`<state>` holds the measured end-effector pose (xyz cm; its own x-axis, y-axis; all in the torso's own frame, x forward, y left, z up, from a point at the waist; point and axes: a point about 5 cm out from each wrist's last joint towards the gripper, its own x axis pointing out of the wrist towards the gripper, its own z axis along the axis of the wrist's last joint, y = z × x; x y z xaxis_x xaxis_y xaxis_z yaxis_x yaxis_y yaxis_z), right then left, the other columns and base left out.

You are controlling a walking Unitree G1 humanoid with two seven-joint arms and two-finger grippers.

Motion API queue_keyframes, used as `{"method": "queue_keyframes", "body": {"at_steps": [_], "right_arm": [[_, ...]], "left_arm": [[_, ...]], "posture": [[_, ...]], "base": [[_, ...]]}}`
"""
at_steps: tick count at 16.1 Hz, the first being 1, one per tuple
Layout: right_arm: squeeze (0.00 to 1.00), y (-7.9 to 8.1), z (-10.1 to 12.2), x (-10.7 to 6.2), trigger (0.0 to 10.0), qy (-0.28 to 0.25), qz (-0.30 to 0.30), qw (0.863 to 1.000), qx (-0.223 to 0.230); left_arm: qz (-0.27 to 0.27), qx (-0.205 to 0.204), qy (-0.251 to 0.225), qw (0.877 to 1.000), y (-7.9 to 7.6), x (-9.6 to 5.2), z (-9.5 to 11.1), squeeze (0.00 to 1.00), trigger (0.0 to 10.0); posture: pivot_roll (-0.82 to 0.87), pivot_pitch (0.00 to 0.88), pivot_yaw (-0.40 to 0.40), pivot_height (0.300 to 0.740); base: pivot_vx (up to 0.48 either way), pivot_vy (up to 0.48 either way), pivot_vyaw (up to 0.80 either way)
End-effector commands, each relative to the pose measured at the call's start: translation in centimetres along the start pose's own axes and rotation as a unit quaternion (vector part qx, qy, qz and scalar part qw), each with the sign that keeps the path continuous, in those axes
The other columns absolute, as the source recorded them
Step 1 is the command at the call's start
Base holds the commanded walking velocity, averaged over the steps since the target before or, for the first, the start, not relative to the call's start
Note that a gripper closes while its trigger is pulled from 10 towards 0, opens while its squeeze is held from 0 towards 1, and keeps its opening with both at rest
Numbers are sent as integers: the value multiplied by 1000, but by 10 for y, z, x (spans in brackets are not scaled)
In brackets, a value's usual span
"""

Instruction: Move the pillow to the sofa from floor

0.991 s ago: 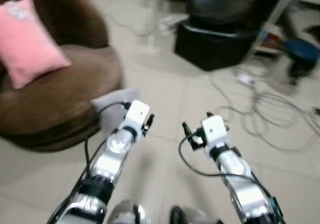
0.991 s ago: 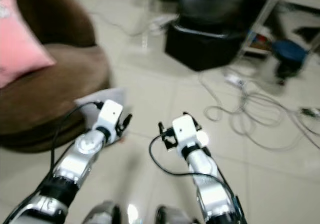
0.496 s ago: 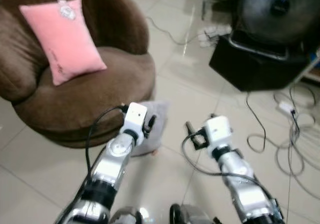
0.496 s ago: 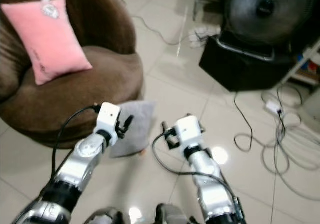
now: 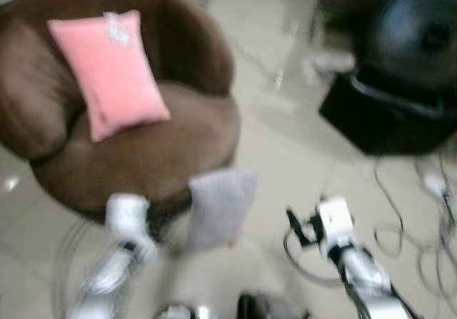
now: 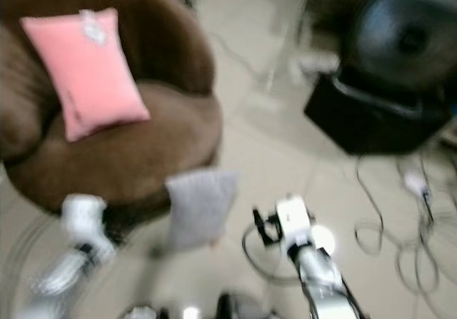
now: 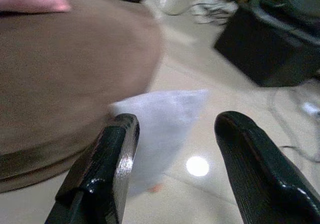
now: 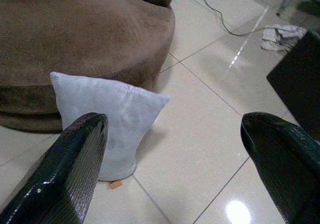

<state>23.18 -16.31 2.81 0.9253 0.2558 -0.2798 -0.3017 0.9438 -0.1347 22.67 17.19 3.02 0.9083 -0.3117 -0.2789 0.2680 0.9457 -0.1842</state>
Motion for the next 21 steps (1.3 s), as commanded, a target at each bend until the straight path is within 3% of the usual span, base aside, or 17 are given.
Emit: {"method": "queue_keyframes", "body": {"at_steps": [1, 3, 9, 11, 13, 21], "right_arm": [[0, 15, 5, 5, 10000, -12, 24, 1000, -2], [0, 20, 11, 9, 10000, -21, 23, 1000, 1], [0, 26, 15, 14, 10000, -23, 32, 999, -10], [0, 28, 16, 16, 10000, -21, 36, 999, -20], [0, 28, 17, 19, 10000, -18, 37, 999, -25], [0, 34, 24, 25, 10000, -27, 42, 998, -32]], "left_arm": [[19, 27, 10, 999, -11, -1, -5, 0, 10000], [31, 41, 6, 999, -28, 2, -7, 0, 10000], [80, 101, 14, 992, -34, 12, -7, 0, 10000], [79, 120, 7, 990, -14, 16, 8, 0, 10000], [82, 158, 5, 984, -13, 18, 11, 0, 10000], [137, 166, 18, 976, -4, 24, 15, 0, 10000]], "posture": [[94, 182, -61, 740], [98, 182, -62, 740], [99, 181, -68, 740], [102, 182, -70, 740], [103, 181, -70, 740], [104, 188, -66, 740]], "base": [[379, -292, 0], [277, -386, 359], [0, -451, 671], [0, -480, 594], [0, -480, 563], [0, -480, 535]]}}
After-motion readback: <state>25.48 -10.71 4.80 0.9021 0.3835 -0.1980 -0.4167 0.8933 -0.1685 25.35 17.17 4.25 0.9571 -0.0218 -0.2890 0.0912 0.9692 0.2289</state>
